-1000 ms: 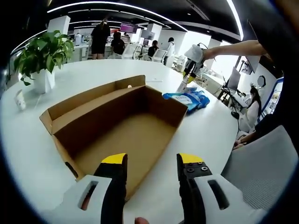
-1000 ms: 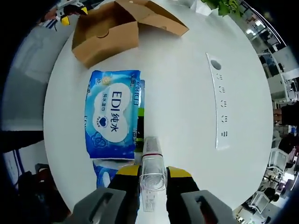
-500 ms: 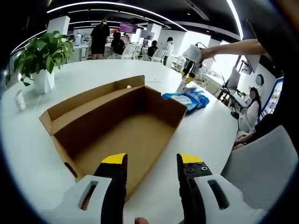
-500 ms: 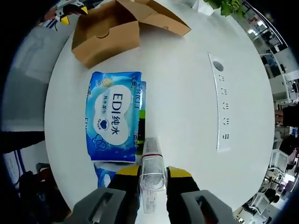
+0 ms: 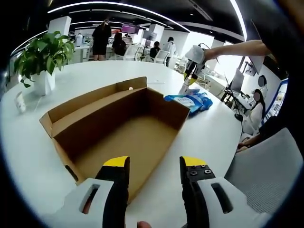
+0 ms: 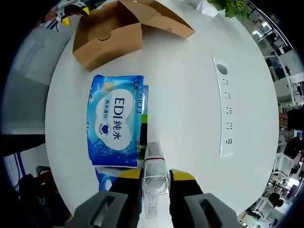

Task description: Operate the shoe box by opening the lid, removing the specified soft item, and placing it in the target area until the item is outside and the box remains undamaged.

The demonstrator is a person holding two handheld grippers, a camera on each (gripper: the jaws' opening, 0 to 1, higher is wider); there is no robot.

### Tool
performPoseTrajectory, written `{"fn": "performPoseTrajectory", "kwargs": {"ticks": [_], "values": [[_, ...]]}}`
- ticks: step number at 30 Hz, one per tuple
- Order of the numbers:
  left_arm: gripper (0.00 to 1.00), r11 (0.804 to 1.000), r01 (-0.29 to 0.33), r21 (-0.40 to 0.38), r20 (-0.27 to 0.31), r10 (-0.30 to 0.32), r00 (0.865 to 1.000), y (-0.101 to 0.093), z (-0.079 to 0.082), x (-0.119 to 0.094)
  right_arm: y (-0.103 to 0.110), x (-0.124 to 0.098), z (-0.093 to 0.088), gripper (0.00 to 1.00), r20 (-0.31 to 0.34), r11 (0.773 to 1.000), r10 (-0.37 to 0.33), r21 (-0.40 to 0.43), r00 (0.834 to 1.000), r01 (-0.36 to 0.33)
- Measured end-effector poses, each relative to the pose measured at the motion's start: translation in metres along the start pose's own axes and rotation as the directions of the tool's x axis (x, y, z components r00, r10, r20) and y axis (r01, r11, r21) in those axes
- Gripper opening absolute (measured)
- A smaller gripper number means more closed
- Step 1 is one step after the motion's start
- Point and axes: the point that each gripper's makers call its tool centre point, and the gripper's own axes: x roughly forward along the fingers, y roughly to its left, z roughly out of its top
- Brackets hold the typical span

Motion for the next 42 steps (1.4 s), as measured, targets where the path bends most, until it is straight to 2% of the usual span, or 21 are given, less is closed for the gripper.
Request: {"fn": "performPoseTrajectory", "kwargs": {"ticks": [16, 29, 42], "values": [[0.43, 1.000, 0.005, -0.001, 0.000, -0.005, 1.000, -0.002, 0.000, 0.000, -0.003, -0.002, 0.004, 0.17, 0.021, 1.000, 0.001, 0.026, 1.000, -0.002], [0.43, 1.000, 0.006, -0.005, 0.004, -0.006, 1.000, -0.002, 0.000, 0.000, -0.003, 0.000, -0.001, 0.20, 0.011, 1.000, -0.001, 0.028, 1.000, 0.001], [0.43, 1.000, 0.009, -0.019, 0.020, -0.008, 1.000, -0.002, 0.004, -0.001, 0.003, -0.008, -0.007, 0.24, 0.046, 0.995, 0.005, 0.098, 0.999, -0.010]]}}
